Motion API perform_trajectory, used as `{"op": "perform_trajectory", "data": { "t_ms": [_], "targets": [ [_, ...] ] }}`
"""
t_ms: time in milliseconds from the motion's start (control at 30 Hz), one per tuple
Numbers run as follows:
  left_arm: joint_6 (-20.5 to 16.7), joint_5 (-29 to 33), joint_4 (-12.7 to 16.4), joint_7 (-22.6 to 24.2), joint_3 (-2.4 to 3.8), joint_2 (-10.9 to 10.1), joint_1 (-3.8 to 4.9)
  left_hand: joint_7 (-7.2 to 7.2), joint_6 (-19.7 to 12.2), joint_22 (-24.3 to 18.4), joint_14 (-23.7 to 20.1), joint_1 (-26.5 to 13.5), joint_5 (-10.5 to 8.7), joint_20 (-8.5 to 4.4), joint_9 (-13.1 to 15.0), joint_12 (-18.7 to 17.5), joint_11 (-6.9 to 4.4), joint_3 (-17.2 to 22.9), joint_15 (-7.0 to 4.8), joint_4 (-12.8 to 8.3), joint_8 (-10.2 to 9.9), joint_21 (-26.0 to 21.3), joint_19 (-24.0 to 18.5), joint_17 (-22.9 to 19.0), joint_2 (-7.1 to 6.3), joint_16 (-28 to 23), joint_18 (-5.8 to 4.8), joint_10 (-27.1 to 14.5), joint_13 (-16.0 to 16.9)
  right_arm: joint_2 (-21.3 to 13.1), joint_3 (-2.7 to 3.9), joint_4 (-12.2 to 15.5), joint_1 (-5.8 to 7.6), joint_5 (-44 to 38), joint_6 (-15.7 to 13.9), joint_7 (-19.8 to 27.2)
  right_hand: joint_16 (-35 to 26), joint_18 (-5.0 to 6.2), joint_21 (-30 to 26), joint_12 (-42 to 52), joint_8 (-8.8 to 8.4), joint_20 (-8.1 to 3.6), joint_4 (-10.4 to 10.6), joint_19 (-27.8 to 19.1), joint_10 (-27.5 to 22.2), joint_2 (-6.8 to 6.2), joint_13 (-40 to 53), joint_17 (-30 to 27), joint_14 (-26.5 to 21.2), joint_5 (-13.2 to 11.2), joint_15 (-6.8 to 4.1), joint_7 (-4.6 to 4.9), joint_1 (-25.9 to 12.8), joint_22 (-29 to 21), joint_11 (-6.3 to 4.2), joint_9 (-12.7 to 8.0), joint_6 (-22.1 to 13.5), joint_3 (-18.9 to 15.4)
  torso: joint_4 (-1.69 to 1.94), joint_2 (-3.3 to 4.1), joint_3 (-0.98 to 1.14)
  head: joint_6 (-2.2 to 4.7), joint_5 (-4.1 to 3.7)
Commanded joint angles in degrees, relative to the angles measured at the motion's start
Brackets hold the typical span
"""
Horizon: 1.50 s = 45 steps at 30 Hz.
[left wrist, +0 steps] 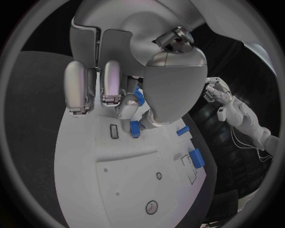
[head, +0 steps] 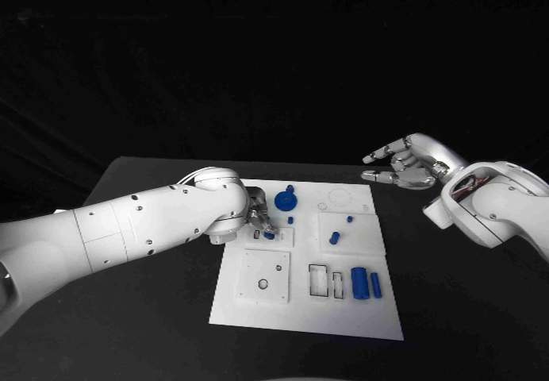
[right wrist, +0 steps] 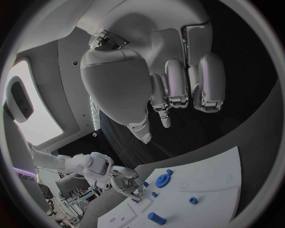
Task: Assemble the parts on the task board
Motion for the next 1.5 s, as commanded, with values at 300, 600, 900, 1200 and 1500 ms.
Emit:
{"op": "perform_trajectory", "data": {
  "t_ms": [300,600,900,1200,1500],
  "targets": [
    [3.36,-0.40,-0.71,-0.19,-0.22,0.45,-0.24,-1.36,1.96,4.42,5.93,-7.08,-0.02,-0.53,0.77,1.35,-0.75,4.80,-0.43,-5.61,0.72,0.17,2.48,15.09,-0.64,0.18,-0.40,0.94,1.04,-0.32,0.01,0.38,0.00,-0.69,0.56,0.01,-0.19,0.37,-0.37,-0.40,0.24,0.09,-0.08,-0.21,0.31,0.16,7.84,9.53,4.61,0.13,0.13,-0.10,0.27,-0.13,0.30,0.06,-0.09,-0.30,0.03,-0.01,0.00,-0.05,-0.11],
    [4.10,-0.65,-1.23,-0.23,-0.22,0.94,-0.24,-1.59,2.76,4.95,5.93,-10.06,-0.03,-0.74,1.01,2.15,-0.94,1.62,-0.63,-4.16,0.75,0.43,2.66,15.09,-0.61,0.18,-0.50,1.36,1.81,-0.45,0.01,0.62,0.02,-0.79,0.45,-0.03,-0.19,0.37,-0.37,-0.40,0.24,0.09,-0.08,-0.21,0.31,0.16,7.84,9.53,4.61,0.13,0.13,-0.10,0.27,-0.13,0.30,0.06,-0.09,-0.30,-0.02,-0.01,-0.03,-0.05,-0.01],
    [4.36,-0.80,-1.56,-0.26,-0.23,1.26,-0.24,-1.70,3.10,5.29,5.93,-11.04,-0.03,-0.83,1.17,2.53,-1.04,0.06,-0.72,-3.56,0.79,0.60,2.78,15.09,-0.42,0.18,-0.57,1.61,2.17,-0.57,0.01,0.76,0.03,0.53,0.81,-0.09,-0.29,0.40,-0.44,-0.47,0.24,0.09,-0.09,-0.26,0.27,0.12,7.80,9.36,4.57,0.12,0.12,-0.10,0.23,-0.27,0.30,0.06,-0.10,-0.36,0.00,-0.02,0.01,-0.07,-0.14],
    [4.37,-0.88,-2.29,-0.28,-0.23,1.61,-0.24,-1.73,3.25,5.45,5.93,-11.95,-0.01,-0.90,1.30,2.69,-1.06,-1.46,-0.77,-2.84,0.75,0.67,2.84,15.09,-0.21,0.18,-0.60,1.68,2.31,-0.67,0.01,0.84,0.05,1.16,0.89,-0.12,-0.32,0.41,-0.49,-0.49,0.23,0.09,-0.05,-0.29,0.26,0.06,7.78,9.31,4.56,0.08,0.12,-0.09,0.11,-0.35,0.30,0.06,-0.11,-0.48,0.00,-0.01,-0.05,-0.01,-0.12],
    [4.53,-0.89,-3.31,-0.27,-0.24,2.12,-0.24,-1.74,3.36,5.68,5.93,-12.46,-0.01,-0.92,1.39,2.82,-1.08,-2.41,-0.79,-2.30,0.74,0.79,2.92,15.09,0.01,0.18,-0.64,1.75,2.43,-0.71,0.01,1.02,0.06,1.21,0.94,-0.12,-0.40,0.45,-0.62,-0.56,0.22,0.08,0.11,-0.37,0.22,0.01,7.72,9.18,4.53,-0.33,0.12,-0.10,-0.29,-0.57,0.31,0.06,-0.13,-0.81,0.01,0.02,-0.07,0.09,-0.21]
  ]
}}
